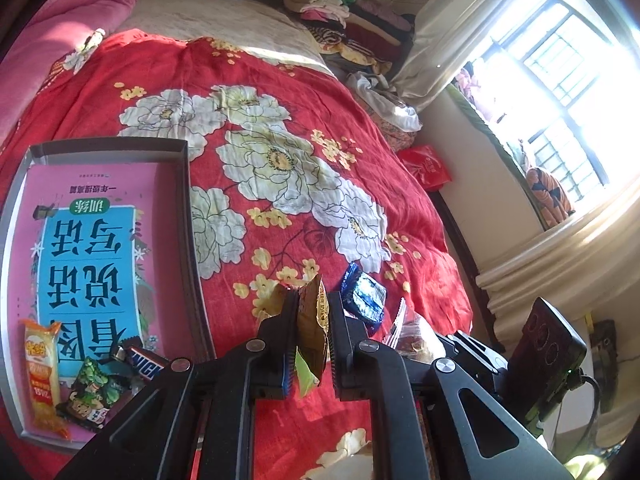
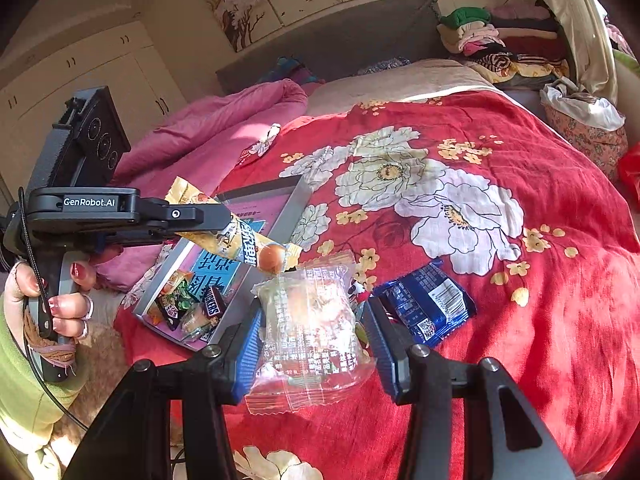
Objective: Organize snacks
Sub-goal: 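Lift and carry the gold packet with the left gripper while the right carries the pastry toward the tray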
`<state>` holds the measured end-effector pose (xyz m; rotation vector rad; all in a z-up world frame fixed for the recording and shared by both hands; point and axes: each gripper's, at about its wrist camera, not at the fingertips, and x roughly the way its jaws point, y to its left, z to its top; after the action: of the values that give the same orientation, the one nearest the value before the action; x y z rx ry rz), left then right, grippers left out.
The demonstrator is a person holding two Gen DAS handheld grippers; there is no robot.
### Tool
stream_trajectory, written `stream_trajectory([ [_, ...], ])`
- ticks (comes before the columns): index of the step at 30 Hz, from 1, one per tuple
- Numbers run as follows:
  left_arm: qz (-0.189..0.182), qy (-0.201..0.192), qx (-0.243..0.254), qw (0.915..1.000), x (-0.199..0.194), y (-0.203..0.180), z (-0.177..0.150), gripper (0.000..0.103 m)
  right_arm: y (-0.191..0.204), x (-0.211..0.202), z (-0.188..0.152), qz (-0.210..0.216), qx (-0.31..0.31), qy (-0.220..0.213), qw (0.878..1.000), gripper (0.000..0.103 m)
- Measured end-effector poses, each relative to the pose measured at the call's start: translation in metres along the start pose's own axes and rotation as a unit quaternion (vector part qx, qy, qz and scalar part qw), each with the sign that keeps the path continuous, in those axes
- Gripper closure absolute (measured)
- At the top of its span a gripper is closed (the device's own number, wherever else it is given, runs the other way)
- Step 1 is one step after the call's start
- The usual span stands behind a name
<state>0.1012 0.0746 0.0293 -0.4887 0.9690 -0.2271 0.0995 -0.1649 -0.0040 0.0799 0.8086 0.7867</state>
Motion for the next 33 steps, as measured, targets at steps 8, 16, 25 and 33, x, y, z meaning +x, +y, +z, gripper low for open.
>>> stream_trajectory([
  [8, 0.008, -0.029, -0.028, 0.9992, -0.039, 0.031, -0.004, 0.089, 0.016, 0.004, -0.001, 0.003, -0.022, -0.003, 1.000, 0.053],
  [16, 0.018, -0.066, -0.055, 0.9962, -0.079, 0.060, -0.009, 0.089, 0.034, 0.004, -0.001, 0.009, -0.033, -0.011, 0.999, 0.053],
  [25, 0.051, -0.096, -0.075, 0.9912, -0.113, 0.093, -0.018, 0.089, 0.062, 0.009, -0.001, 0.022, -0.056, -0.011, 0.998, 0.053],
  [33, 0.072, -0.113, -0.096, 0.9863, -0.132, 0.117, -0.030, 0.089, 0.085, 0.016, -0.003, 0.033, -0.079, -0.002, 0.996, 0.053],
])
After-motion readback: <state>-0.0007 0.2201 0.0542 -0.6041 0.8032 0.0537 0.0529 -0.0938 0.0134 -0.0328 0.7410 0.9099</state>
